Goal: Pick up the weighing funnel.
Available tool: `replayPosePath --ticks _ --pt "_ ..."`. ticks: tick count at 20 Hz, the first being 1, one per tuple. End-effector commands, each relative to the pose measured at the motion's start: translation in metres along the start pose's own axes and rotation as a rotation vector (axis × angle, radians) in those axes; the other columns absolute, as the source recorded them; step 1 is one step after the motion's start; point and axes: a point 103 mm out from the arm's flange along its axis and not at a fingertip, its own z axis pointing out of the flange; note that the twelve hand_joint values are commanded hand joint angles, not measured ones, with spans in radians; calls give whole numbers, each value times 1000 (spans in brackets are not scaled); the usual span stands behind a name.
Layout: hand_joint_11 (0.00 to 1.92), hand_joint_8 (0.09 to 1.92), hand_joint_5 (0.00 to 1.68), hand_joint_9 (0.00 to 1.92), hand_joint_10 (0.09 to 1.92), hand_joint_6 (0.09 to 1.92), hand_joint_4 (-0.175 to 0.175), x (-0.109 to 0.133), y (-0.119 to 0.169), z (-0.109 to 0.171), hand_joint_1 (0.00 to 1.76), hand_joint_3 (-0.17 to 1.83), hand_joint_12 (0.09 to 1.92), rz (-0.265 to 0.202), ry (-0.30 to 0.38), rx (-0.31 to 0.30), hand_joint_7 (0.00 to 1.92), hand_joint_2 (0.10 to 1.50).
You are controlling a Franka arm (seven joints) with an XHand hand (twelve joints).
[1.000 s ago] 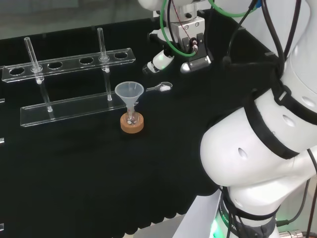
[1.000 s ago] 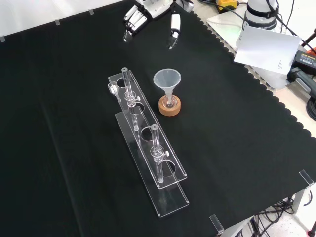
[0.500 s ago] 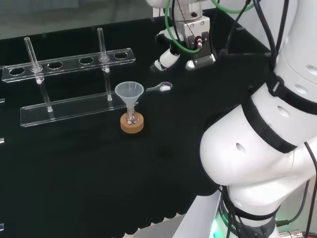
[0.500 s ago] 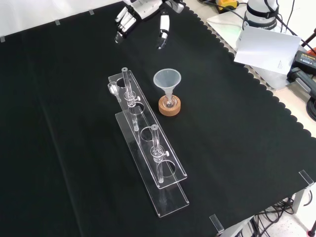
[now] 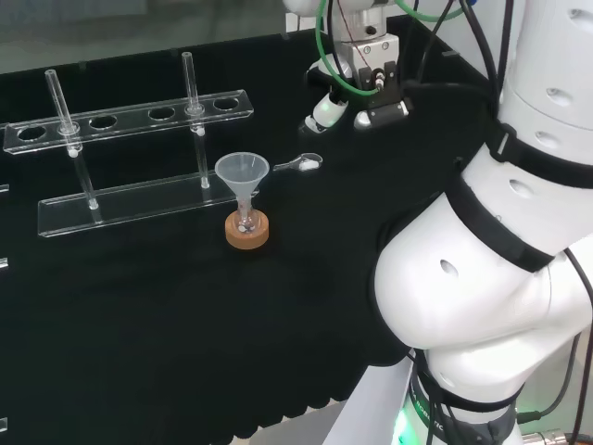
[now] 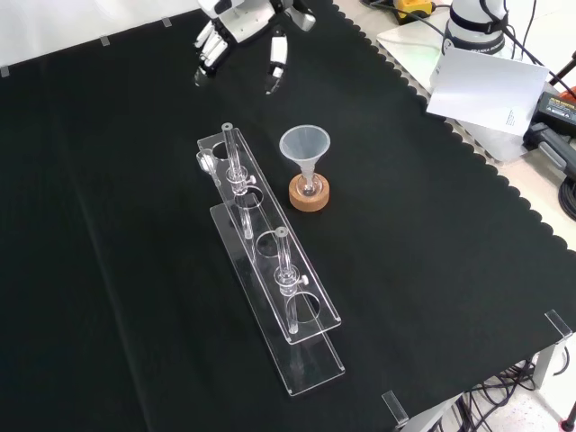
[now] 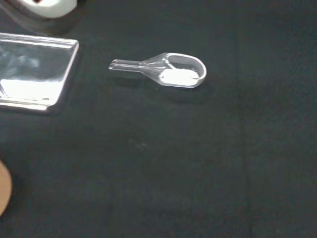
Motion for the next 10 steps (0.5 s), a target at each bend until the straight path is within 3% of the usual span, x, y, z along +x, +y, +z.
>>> replayPosePath --ticks 1,10 --pt "377 719 536 599 617 87 -39 -6 54 26 777 387 1362 -23 15 37 316 670" --pt "391 707 570 623 592 87 -35 -3 83 57 779 428 1345 -34 27 94 335 650"
